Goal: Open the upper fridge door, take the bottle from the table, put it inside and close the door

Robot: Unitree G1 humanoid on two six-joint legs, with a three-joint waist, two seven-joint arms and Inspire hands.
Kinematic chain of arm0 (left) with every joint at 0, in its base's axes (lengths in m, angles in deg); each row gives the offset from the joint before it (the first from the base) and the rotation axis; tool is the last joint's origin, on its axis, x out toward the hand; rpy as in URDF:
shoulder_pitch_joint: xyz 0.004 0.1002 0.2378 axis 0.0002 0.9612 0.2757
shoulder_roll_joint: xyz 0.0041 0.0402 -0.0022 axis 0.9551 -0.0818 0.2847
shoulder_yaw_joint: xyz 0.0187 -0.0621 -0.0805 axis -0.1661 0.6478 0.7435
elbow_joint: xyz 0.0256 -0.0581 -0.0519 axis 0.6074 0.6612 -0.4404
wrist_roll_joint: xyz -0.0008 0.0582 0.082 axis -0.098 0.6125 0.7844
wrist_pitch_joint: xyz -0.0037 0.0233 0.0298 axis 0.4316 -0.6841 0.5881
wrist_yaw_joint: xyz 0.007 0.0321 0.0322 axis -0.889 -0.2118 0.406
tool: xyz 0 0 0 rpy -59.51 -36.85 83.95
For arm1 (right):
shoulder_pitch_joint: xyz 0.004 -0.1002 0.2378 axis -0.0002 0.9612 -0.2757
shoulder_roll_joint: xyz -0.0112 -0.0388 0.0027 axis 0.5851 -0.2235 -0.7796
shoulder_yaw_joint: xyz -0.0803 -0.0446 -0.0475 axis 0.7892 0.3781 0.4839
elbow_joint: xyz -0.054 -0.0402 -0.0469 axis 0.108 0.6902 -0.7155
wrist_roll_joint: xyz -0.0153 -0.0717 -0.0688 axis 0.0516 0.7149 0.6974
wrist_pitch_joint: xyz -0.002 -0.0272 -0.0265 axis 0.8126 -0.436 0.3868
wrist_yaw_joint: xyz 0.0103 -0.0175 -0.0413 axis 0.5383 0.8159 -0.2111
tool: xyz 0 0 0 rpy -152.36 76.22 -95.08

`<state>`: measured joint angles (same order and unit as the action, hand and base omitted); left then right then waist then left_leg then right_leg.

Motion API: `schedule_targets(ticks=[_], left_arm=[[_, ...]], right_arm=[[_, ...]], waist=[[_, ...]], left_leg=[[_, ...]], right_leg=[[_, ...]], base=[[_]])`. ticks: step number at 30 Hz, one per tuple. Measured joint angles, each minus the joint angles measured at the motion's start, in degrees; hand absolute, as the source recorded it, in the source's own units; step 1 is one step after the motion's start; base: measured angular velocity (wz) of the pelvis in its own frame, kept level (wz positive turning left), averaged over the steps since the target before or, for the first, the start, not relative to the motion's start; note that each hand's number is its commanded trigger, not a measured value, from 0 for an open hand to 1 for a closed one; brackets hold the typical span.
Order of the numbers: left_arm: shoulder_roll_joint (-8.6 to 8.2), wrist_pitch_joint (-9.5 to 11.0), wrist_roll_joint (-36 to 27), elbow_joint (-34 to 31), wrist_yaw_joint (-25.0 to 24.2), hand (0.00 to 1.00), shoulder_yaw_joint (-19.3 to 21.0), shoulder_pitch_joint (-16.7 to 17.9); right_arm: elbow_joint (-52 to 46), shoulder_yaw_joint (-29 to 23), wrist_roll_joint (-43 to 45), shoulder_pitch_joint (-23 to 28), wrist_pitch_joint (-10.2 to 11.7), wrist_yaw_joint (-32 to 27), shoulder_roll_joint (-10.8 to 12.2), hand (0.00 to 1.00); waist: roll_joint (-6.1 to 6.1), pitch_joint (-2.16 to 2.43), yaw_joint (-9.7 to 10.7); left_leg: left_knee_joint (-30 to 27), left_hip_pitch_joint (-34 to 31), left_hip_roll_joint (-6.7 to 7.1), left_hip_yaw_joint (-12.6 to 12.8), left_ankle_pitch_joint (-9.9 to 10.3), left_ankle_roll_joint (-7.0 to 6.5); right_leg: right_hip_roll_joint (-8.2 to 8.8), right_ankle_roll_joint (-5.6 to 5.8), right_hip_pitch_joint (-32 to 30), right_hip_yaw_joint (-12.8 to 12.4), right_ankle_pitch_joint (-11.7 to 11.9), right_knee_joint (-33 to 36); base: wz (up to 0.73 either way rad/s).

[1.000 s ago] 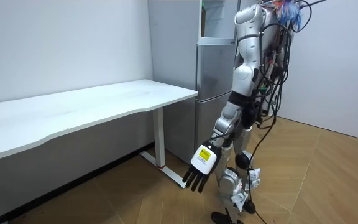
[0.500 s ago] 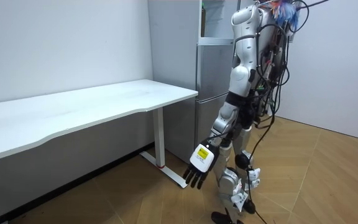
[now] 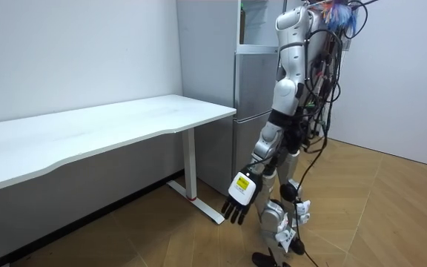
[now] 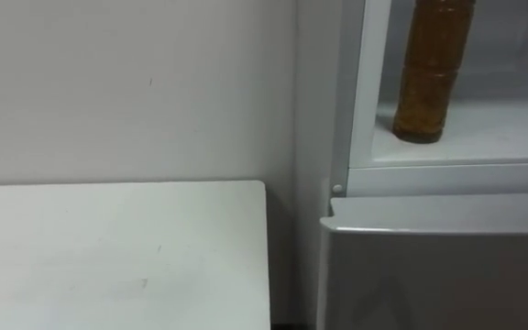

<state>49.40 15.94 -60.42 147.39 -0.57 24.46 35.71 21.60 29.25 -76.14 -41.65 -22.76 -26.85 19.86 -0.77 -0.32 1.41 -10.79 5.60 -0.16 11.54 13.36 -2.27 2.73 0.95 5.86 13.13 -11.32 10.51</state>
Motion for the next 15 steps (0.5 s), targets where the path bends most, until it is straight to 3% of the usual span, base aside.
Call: schedule_targets(ticks=[12,15], left_arm=[[-0.06,-1.3,0.6,-0.1,0.0,0.0,0.1,-0.5],[-0.04,-1.6,0.4,0.0,0.2,0.0,1.3,-0.8]], right_arm=[[0.3,-0.6,-5.1,0.7,-1.4,2.7,0.2,0.0],[0.8,-4.3,-10.8,0.2,-2.5,2.8,0.2,0.0]], waist=[[0.81,0.07,0.8],[1.23,0.05,1.6]], left_leg=[[0.1,0.2,-0.06,0.3,0.0,-0.02],[0.1,0.4,-0.07,0.8,0.1,-0.08]], right_leg=[[-0.05,0.02,-0.1,-0.5,0.0,0.1],[-0.1,0.02,0.1,-0.9,0.0,0.2]], base=[[0.0],[-0.04]])
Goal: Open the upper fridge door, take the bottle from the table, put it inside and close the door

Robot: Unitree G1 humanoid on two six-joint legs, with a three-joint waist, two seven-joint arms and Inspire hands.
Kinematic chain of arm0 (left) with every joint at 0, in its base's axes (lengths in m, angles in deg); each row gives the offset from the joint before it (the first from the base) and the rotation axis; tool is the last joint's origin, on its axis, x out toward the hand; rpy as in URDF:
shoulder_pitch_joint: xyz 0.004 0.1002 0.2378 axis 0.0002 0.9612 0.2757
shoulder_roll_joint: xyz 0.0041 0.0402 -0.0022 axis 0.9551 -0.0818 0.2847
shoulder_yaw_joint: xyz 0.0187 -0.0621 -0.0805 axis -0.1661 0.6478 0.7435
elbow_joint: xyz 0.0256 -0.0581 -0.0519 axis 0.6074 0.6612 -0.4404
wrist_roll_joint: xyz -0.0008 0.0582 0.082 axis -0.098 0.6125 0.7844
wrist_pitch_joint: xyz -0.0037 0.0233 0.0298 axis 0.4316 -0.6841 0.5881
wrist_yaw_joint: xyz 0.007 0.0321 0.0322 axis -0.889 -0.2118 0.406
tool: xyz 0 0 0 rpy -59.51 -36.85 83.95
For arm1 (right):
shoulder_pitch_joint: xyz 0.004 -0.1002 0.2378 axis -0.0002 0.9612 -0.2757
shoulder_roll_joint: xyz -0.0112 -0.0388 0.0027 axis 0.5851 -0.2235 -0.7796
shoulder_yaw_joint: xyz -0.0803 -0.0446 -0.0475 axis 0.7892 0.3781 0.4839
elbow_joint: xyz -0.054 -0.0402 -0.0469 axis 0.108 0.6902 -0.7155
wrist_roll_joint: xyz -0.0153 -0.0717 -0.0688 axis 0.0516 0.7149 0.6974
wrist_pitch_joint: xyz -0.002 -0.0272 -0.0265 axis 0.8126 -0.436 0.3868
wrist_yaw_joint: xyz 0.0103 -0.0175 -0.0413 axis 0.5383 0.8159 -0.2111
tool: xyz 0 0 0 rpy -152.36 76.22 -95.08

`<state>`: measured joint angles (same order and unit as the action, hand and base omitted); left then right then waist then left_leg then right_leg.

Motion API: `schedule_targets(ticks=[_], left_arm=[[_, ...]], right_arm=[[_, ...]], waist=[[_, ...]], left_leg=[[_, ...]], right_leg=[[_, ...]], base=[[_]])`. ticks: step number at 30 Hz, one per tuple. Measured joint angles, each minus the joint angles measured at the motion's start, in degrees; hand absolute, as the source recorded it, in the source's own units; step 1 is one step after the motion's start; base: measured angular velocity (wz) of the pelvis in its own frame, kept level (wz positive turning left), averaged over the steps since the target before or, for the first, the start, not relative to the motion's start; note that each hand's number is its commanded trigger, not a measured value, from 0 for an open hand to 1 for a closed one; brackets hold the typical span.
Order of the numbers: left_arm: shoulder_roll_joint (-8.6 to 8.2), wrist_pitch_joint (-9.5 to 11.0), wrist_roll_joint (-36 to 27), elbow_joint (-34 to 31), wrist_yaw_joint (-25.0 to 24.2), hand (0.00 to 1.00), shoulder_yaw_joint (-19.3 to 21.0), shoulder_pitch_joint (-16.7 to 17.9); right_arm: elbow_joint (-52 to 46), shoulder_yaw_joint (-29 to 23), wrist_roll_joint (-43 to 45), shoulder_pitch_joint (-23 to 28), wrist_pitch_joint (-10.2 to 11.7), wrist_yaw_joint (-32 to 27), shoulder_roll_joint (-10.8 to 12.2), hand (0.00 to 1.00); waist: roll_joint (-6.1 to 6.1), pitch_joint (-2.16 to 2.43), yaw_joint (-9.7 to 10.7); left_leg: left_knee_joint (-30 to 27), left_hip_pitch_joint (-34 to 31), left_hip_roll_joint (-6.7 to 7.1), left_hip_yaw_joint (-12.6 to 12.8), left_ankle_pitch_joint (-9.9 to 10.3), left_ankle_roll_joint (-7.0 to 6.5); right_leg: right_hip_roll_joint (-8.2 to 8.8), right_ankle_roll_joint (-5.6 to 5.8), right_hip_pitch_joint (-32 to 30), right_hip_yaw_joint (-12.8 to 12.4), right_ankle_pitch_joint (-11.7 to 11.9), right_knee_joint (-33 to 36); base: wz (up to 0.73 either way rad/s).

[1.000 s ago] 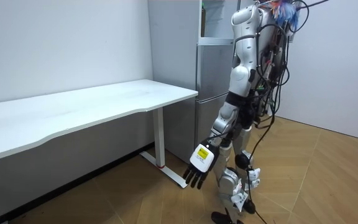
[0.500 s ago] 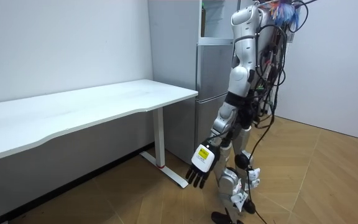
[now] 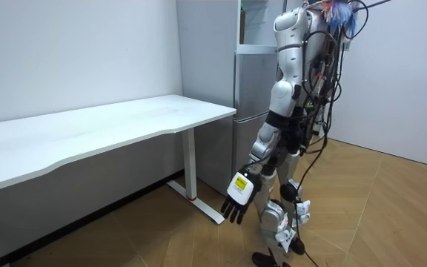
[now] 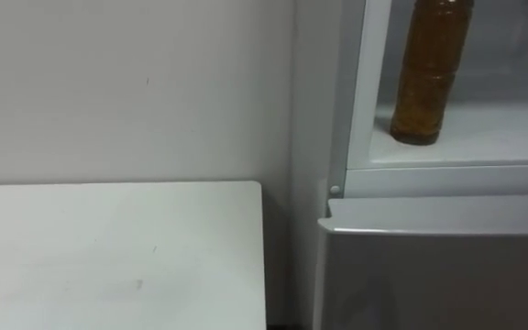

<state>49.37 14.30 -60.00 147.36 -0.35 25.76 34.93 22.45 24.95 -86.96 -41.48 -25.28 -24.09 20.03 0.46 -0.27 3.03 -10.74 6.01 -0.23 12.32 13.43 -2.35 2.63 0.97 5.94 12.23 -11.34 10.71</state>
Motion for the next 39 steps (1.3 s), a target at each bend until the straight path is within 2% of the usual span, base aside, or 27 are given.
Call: schedule_targets(ticks=[3,6,8,11,15,18,19,23,28,32,36,39], left_arm=[[0.05,0.1,0.1,-0.2,0.0,0.0,1.3,-0.3],[0.12,0.5,0.1,-0.3,-0.2,0.0,2.3,-0.3],[0.17,1.0,0.2,-0.4,-0.1,0.0,3.0,-0.2],[0.17,1.1,0.1,-0.5,-0.1,0.0,5.0,-0.1],[0.37,1.5,-0.3,-1.0,0.1,0.0,5.7,0.2],[0.55,2.0,-0.2,-2.9,0.5,0.0,5.7,0.6],[0.63,2.3,-0.3,-3.0,1.0,0.0,5.7,0.6],[0.64,2.5,-0.2,-3.4,1.3,0.0,5.8,1.1],[0.86,2.4,-0.2,-4.7,1.3,0.0,6.0,2.3],[1.1,2.3,0.2,-4.7,1.2,0.0,6.3,2.3],[1.1,2.2,1.3,-4.9,1.3,0.0,6.7,2.6],[1.11,2.2,1.2,-4.9,1.4,0.0,6.8,3.0]], right_arm=[[-1.2,-5.4,-4.4,0.0,-0.1,-0.8,-0.1,0.0],[-5.1,-7.5,-8.0,-0.1,0.0,-2.8,-0.5,0.0],[-8.8,-9.8,-11.7,-0.3,0.2,-4.2,-0.7,0.0],[-14.2,-14.1,-15.3,-0.2,0.3,-7.4,-0.7,0.0],[-22.9,-18.0,-23.0,0.0,1.8,-12.1,-1.1,0.0],[-29.5,-19.1,-27.2,0.1,2.7,-16.6,-2.5,0.0],[-31.8,-19.4,-27.4,0.1,3.3,-18.1,-2.7,0.0],[-41.0,-23.0,-27.3,-0.1,3.7,-23.7,-3.0,0.0],[-52.9,-23.8,-27.3,-0.5,4.6,-30.4,-5.3,0.0],[-62.5,-26.0,-27.2,-0.6,5.4,-36.2,-7.1,0.0],[-68.2,-28.8,-20.7,-1.0,6.5,-39.5,-7.2,0.0],[-72.6,-30.8,-20.4,-1.3,7.0,-42.0,-7.3,0.0]], waist=[[0.1,-0.01,0.0],[0.27,0.06,-0.1],[0.64,0.16,0.9],[1.01,0.04,1.6],[1.33,0.12,3.0],[1.31,0.12,3.3],[1.58,0.27,3.3],[1.52,0.27,3.6],[1.74,0.34,4.5],[2.16,0.36,4.4],[2.64,0.36,4.5],[2.7,0.35,4.7]], left_leg=[[0.4,0.6,-0.02,0.5,0.0,-0.02],[0.4,0.7,-0.15,1.4,0.0,-0.02],[0.6,0.8,-0.14,1.6,0.0,-0.02],[1.1,1.3,-0.09,1.7,0.0,-0.02],[1.3,1.3,-0.02,1.6,0.0,-0.02],[1.5,1.3,-0.02,1.7,0.0,-0.02],[1.5,1.3,-0.03,1.7,0.0,-0.02],[1.7,1.2,-0.03,1.7,0.0,-0.01],[1.8,0.5,-0.03,1.6,0.0,-0.01],[1.7,0.4,-0.04,1.5,0.0,-0.01],[1.5,0.2,-0.02,1.3,0.0,-0.01],[1.5,0.0,-0.05,1.2,0.0,-0.01]], right_leg=[[-0.2,0.0,0.0,-1.3,0.0,0.1],[-0.3,-0.01,-0.7,-2.3,0.0,0.2],[-0.36,-0.02,-1.0,-2.7,0.0,0.5],[-0.41,-0.02,-0.9,-2.9,0.0,1.0],[-0.4,-0.01,-0.9,-3.1,0.0,0.9],[-0.54,0.0,-1.2,-3.7,0.0,0.9],[-0.59,0.0,-1.2,-3.6,0.0,0.9],[-0.65,-0.01,-1.1,-3.7,0.0,1.0],[-0.7,-0.03,-2.2,-3.6,0.0,1.1],[-0.74,-0.03,-2.1,-3.7,0.0,1.2],[-0.74,-0.02,-2.0,-3.5,0.0,1.2],[-0.72,-0.02,-2.2,-3.3,0.0,1.2]], base=[[-0.13],[-0.21],[-0.11],[-0.04],[-0.02],[-0.08],[-0.06],[-0.01],[0.0],[0.0],[0.03],[0.01]])
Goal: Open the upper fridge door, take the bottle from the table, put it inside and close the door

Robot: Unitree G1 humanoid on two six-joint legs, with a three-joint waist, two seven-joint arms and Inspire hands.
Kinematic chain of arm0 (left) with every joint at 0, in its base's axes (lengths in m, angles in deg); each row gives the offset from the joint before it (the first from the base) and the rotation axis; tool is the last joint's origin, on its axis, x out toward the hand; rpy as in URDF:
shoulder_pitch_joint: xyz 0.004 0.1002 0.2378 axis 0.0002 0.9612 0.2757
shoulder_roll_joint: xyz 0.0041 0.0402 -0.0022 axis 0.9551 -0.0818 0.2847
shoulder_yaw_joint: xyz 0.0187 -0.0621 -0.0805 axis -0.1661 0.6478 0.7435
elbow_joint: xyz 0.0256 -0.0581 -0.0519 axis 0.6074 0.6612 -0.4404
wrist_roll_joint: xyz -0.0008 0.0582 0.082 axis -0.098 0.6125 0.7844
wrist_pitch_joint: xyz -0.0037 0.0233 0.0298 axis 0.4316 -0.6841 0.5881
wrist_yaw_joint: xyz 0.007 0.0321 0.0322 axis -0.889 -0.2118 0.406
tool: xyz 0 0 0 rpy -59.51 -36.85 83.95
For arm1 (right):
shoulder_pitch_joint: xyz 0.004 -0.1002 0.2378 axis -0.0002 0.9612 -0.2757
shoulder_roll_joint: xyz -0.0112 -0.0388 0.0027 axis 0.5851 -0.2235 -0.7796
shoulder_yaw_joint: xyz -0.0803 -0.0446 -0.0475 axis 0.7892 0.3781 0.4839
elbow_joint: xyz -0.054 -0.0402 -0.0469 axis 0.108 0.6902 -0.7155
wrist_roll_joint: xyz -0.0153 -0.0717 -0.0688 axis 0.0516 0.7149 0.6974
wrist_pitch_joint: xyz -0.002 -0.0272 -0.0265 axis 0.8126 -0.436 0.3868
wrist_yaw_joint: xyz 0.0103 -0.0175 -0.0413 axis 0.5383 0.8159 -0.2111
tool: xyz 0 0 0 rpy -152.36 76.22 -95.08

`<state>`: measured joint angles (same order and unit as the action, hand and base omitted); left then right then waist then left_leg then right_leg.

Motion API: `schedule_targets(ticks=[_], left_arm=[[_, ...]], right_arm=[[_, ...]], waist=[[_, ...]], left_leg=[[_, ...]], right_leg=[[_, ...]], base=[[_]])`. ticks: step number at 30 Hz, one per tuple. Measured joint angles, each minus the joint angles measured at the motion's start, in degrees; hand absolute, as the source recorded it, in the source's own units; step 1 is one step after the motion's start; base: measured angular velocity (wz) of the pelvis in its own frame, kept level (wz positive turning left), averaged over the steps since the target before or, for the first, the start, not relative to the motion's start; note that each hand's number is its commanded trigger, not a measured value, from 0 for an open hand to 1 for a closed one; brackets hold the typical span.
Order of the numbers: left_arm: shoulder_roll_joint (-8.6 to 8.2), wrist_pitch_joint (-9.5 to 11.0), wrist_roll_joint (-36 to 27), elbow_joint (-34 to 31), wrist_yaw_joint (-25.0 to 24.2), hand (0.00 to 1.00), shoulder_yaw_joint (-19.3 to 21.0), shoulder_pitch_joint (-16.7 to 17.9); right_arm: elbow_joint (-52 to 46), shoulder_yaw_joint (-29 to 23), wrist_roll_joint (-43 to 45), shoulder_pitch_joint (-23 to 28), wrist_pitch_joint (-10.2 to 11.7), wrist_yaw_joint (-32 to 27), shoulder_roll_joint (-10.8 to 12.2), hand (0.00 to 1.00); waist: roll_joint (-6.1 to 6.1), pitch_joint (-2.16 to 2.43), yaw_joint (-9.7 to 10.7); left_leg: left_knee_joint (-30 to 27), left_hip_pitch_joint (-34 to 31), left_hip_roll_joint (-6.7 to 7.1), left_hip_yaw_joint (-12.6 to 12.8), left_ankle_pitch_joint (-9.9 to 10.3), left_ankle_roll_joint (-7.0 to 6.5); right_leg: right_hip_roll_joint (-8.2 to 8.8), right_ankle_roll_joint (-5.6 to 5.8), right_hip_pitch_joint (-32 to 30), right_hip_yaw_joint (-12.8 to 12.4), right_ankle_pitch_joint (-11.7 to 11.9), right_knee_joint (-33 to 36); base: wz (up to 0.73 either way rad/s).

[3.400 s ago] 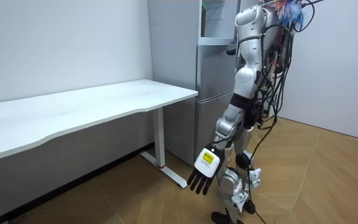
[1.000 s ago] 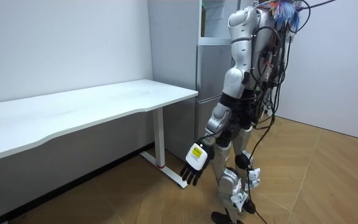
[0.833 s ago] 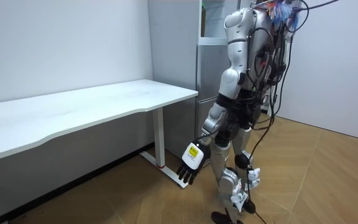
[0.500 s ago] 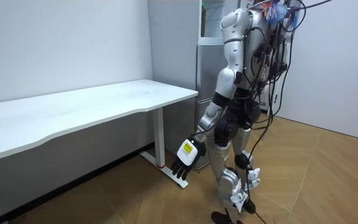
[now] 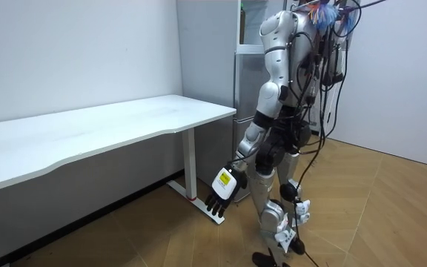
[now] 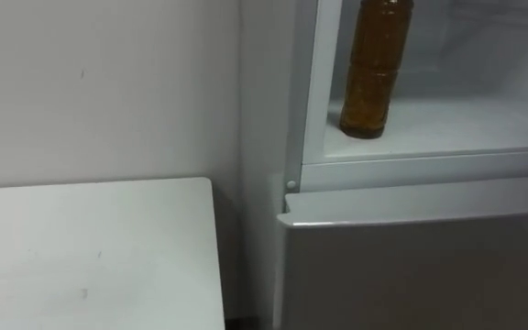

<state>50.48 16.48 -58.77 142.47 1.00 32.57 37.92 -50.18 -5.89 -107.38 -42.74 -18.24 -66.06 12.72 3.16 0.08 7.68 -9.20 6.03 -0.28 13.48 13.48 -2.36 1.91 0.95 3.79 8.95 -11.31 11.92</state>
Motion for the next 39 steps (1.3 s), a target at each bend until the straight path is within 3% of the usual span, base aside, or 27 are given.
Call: schedule_targets(ticks=[2,14,18,36,39], left_arm=[[0.0,0.1,0.0,0.3,0.0,0.0,0.0,0.0],[-0.26,1.4,0.1,2.4,0.7,0.0,-0.1,0.6],[-0.5,1.5,0.1,2.2,0.6,0.0,0.4,0.5],[-1.18,2.0,0.1,2.4,0.7,0.0,2.0,0.1],[-1.07,2.1,0.1,3.8,0.7,0.0,1.5,0.0]], right_arm=[[-1.6,-0.4,0.0,0.0,0.8,-1.3,-0.7,0.0],[-2.8,-0.5,5.0,-1.1,0.5,-10.2,-1.1,0.0],[-4.1,-0.5,6.2,-1.1,-0.7,-13.0,-1.5,0.0],[-4.4,1.1,7.0,-1.1,-0.8,-11.8,-1.5,0.0],[-5.8,2.8,7.6,-0.5,-0.8,-11.9,-1.5,0.0]], waist=[[-0.03,0.01,0.0],[-0.39,0.05,-0.3],[-0.37,0.08,0.0],[-0.12,-0.05,-0.6],[-0.14,-0.06,-1.7]], left_leg=[[-0.1,-0.2,-0.02,-0.1,0.0,0.0],[-0.3,-0.7,-0.11,0.1,0.0,0.0],[-0.5,-1.4,0.1,0.2,-0.1,0.09],[-0.7,-1.4,0.24,0.4,-0.1,0.12],[-0.8,-1.4,0.23,0.5,-0.1,0.14]], right_leg=[[0.0,-0.01,-0.1,0.1,0.0,0.1],[0.09,0.02,-2.1,0.7,0.0,1.9],[0.07,0.02,-3.1,0.7,0.0,2.8],[0.23,-0.51,-3.1,0.3,-1.0,2.8],[0.01,-0.6,-3.2,-0.6,-0.9,2.9]], base=[[0.0],[0.0],[-0.04],[0.0],[-0.19]])
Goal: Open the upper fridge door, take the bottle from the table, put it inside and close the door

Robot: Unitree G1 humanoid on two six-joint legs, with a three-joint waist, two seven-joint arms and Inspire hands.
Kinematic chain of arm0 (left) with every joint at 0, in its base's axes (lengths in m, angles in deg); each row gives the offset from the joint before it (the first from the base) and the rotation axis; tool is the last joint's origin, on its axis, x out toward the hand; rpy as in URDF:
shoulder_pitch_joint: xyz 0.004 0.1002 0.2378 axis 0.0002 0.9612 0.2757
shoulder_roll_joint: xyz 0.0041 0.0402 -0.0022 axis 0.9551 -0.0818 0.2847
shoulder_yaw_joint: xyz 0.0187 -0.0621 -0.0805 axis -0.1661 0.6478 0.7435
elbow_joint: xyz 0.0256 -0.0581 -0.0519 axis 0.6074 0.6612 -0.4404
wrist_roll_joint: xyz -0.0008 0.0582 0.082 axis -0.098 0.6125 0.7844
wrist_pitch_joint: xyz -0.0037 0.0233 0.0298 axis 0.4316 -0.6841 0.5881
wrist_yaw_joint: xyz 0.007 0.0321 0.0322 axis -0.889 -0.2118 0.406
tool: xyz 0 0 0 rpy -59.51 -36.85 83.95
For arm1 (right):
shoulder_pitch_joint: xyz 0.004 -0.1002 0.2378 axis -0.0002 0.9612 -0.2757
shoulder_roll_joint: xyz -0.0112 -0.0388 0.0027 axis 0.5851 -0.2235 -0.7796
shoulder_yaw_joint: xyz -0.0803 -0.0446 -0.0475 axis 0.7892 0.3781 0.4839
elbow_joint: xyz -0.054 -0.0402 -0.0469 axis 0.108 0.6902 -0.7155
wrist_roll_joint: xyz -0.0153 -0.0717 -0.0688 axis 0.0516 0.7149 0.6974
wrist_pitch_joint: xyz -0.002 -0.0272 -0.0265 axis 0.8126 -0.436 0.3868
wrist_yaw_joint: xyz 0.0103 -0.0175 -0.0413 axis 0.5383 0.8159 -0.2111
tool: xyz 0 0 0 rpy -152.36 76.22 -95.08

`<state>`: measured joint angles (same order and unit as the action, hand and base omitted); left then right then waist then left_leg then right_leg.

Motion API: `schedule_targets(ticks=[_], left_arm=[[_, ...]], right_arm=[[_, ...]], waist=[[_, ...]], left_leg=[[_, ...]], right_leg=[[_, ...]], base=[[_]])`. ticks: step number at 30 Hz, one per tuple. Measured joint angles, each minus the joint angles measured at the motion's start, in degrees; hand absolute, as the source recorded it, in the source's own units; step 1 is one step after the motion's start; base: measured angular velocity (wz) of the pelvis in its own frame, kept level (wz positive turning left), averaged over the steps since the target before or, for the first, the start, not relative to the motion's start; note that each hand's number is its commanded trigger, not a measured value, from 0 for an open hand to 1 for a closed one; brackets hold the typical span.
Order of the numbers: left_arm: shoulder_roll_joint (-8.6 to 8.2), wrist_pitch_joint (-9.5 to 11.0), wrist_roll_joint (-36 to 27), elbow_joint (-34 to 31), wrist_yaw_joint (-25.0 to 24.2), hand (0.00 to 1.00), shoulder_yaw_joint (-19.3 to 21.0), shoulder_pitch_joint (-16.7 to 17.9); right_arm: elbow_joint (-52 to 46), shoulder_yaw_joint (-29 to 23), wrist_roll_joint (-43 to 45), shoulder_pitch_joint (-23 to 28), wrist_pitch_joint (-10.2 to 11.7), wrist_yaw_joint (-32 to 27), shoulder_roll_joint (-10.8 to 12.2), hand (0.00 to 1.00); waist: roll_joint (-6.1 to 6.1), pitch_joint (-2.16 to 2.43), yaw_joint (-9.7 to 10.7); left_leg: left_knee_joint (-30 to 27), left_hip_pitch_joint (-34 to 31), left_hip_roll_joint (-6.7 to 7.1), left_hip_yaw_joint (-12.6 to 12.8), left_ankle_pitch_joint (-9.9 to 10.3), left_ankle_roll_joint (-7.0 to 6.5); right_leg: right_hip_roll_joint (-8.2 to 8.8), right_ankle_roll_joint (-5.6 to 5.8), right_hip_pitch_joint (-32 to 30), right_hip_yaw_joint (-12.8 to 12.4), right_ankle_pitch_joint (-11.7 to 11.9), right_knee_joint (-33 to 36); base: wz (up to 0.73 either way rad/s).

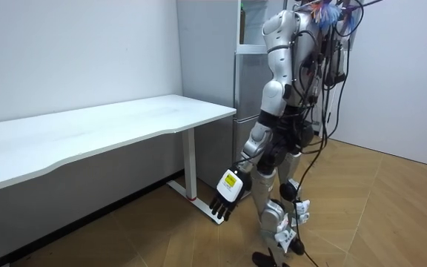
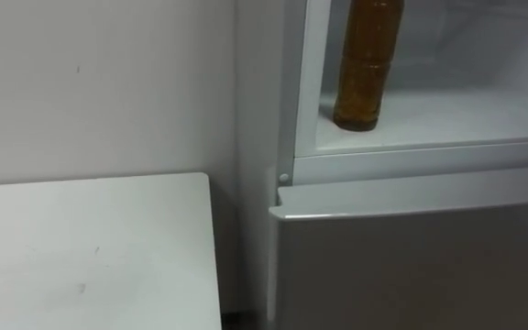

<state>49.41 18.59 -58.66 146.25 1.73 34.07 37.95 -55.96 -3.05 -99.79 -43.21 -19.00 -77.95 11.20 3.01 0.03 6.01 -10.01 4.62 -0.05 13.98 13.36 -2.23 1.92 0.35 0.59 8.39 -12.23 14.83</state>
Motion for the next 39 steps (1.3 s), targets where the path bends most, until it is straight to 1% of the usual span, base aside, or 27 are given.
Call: schedule_targets(ticks=[3,5,8,11,13,17,21,26,29,34,36,39], left_arm=[[-0.01,0.0,0.0,0.9,0.0,0.0,-0.7,-0.1],[-0.07,0.0,0.1,1.4,-0.1,0.0,-1.2,-0.3],[-0.06,0.3,0.7,2.9,-0.2,0.0,-1.5,-1.9],[-0.06,0.3,0.7,3.4,-0.3,0.0,-1.8,-2.3],[-0.05,0.3,0.6,3.5,-0.3,0.0,-2.0,-2.2],[-0.05,0.3,0.6,3.5,-0.3,0.0,-3.0,-2.2],[0.0,0.3,0.6,3.5,-0.2,0.0,-3.6,-2.3],[0.09,0.3,0.5,3.5,0.1,0.0,-4.2,-2.3],[0.18,0.3,0.4,3.5,0.1,0.0,-5.0,-2.3],[0.18,0.3,0.4,3.5,0.0,0.0,-5.1,-2.3],[0.17,0.3,0.5,3.5,0.0,0.0,-5.1,-2.3],[0.17,0.3,0.5,3.5,0.0,0.0,-5.1,-2.2]], right_arm=[[-1.2,1.5,2.8,1.7,0.0,0.0,0.0,0.0],[-1.7,3.8,6.4,1.9,0.0,0.0,0.1,0.0],[-1.8,6.0,10.7,2.0,0.0,1.3,0.7,0.0],[-2.4,7.9,10.8,2.0,0.0,3.9,0.7,0.0],[-3.1,9.6,10.9,2.0,0.0,5.2,0.7,0.0],[-3.9,12.9,15.0,2.0,0.0,8.4,0.7,0.0],[-5.0,15.3,15.0,1.9,0.0,10.7,0.7,0.0],[-5.6,16.8,15.0,1.3,0.0,12.1,0.7,0.0],[-5.9,16.9,15.2,1.3,0.0,12.1,0.7,0.0],[-5.9,16.9,15.1,1.3,0.0,12.5,0.7,0.0],[-5.9,16.9,15.1,1.3,0.0,12.6,0.7,0.0],[-5.9,16.9,15.1,1.3,0.0,12.8,0.7,0.0]], waist=[[0.0,0.0,-0.3],[-0.16,-0.07,-0.8],[-0.37,-0.12,-1.5],[-0.47,-0.16,-1.8],[-0.62,-0.26,-1.9],[-0.95,-0.41,-3.1],[-0.94,-0.4,-4.2],[-0.78,-0.36,-4.8],[-0.69,-0.38,-4.7],[-0.68,-0.29,-4.7],[-0.79,-0.23,-4.8],[-1.17,0.0,-4.8]], left_leg=[[-0.2,-0.1,0.05,0.1,0.0,0.01],[-0.3,-0.1,0.08,0.0,0.0,0.01],[-0.3,0.0,0.1,-0.1,0.0,0.01],[-0.3,0.2,0.12,-0.3,0.0,0.01],[-0.4,0.2,0.03,-0.4,0.0,0.01],[-0.4,0.0,-0.07,-0.4,0.0,0.01],[-0.4,-0.1,-0.12,-0.5,0.0,0.01],[-0.5,-0.5,-0.27,-0.5,0.0,0.02],[-0.8,-0.8,-0.31,-0.4,0.0,0.02],[-0.8,-0.9,-0.43,-0.4,0.0,0.02],[-0.8,-0.9,-0.46,-0.4,0.0,0.02],[-0.7,-0.9,-0.53,-0.5,0.0,0.04]], right_leg=[[0.0,0.0,-0.1,-0.1,0.0,0.0],[-0.02,-0.01,-0.2,-0.3,0.0,0.1],[-0.01,-0.01,-0.1,-0.4,0.0,0.1],[-0.03,-0.03,0.2,-0.3,0.0,0.1],[-0.06,-0.05,0.4,-0.2,0.1,-0.1],[-0.08,-0.07,0.4,0.0,0.1,-0.2],[-0.03,-0.06,0.5,0.3,0.1,-0.5],[0.07,-0.07,0.5,1.2,0.1,-0.8],[0.1,-0.06,0.5,1.2,0.1,-0.9],[0.1,-0.06,0.5,1.1,0.1,-1.1],[0.08,-0.06,0.5,1.1,0.1,-1.1],[0.01,-0.07,0.6,1.1,0.1,-1.0]], base=[[-0.04],[-0.09],[-0.01],[0.05],[0.04],[0.03],[0.07],[0.11],[0.06],[0.0],[0.0],[0.0]])
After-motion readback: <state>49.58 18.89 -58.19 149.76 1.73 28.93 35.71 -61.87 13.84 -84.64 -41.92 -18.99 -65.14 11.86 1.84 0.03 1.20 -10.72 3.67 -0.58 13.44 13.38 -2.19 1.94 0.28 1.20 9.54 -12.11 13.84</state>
